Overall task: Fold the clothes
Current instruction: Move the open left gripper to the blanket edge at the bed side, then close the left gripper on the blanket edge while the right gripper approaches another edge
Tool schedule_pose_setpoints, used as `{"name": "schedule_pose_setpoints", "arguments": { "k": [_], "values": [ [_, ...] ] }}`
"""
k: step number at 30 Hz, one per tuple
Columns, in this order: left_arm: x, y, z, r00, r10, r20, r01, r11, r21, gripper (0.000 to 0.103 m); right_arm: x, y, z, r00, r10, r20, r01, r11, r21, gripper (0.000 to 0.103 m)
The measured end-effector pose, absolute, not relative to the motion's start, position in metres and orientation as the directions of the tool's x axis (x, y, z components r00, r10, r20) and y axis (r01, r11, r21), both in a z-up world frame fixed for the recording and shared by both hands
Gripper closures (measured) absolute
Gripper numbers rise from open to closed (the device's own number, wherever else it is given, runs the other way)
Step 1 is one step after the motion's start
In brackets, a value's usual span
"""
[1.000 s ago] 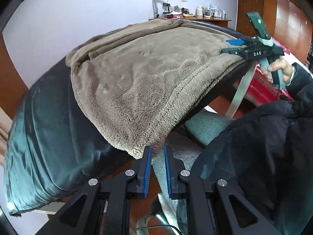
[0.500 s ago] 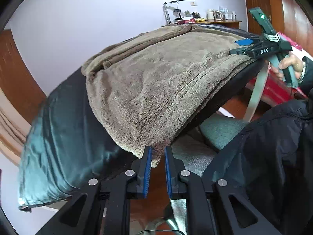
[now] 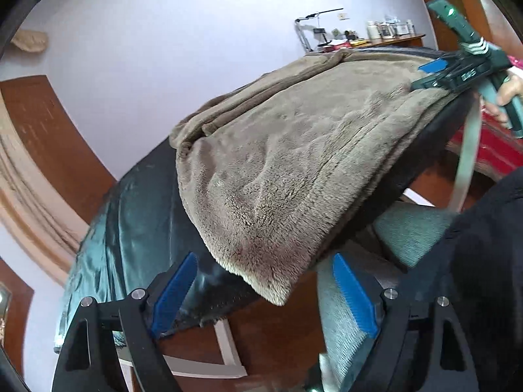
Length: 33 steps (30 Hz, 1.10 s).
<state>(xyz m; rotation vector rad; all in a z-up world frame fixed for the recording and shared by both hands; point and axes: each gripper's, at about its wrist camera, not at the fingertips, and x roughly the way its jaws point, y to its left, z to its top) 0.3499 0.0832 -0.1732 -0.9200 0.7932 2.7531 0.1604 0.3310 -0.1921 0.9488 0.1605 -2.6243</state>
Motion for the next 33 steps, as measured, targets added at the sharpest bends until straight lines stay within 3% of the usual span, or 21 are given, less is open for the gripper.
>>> {"name": "schedule_pose_setpoints", "arguments": {
  "k": [2, 4, 5, 8, 12, 19, 29, 33],
  "values": [
    [0.349, 0.085, -0.177, -0.809, -0.049, -0.585, -0.277, -0.847, 0.454, 0.017, 0.160, 0.332, -0.192, -0.717, -0.281, -0.638, 0.357, -0.934, 0.011, 0.001],
    [0.350, 0.086, -0.176, -0.819, -0.061, -0.571, -0.260, -0.847, 0.463, 0.035, 0.160, 0.332, -0.192, -0.718, -0.282, -0.637, 0.357, -0.934, 0.011, 0.001],
    [0.347, 0.084, -0.175, -0.818, -0.070, -0.571, -0.246, -0.855, 0.457, 0.049, 0.160, 0.332, -0.192, -0.718, -0.282, -0.636, 0.357, -0.934, 0.011, 0.001],
    [0.343, 0.076, -0.170, -0.810, -0.047, -0.584, -0.235, -0.887, 0.397, 0.065, 0.160, 0.332, -0.192, -0.721, -0.281, -0.633, 0.354, -0.935, 0.012, 0.001],
    [0.350, 0.075, -0.152, -0.846, -0.065, -0.529, -0.182, -0.898, 0.401, 0.070, 0.160, 0.331, -0.192, -0.726, -0.279, -0.629, 0.348, -0.937, 0.014, 0.001],
    [0.342, 0.074, -0.112, -0.920, -0.095, -0.380, -0.082, -0.902, 0.423, 0.070, 0.160, 0.337, -0.187, -0.743, -0.284, -0.606, 0.317, -0.947, 0.055, 0.001],
    [0.307, 0.063, -0.084, -0.942, -0.061, -0.330, -0.059, -0.938, 0.341, 0.070, 0.192, 0.392, -0.134, -0.859, -0.225, -0.459, 0.216, -0.974, 0.074, 0.002],
    [0.297, 0.057, -0.076, -0.938, -0.055, -0.342, -0.053, -0.952, 0.300, 0.070, 0.204, 0.408, -0.129, -0.861, -0.192, -0.471, 0.193, -0.980, 0.046, 0.013]
  ]
}}
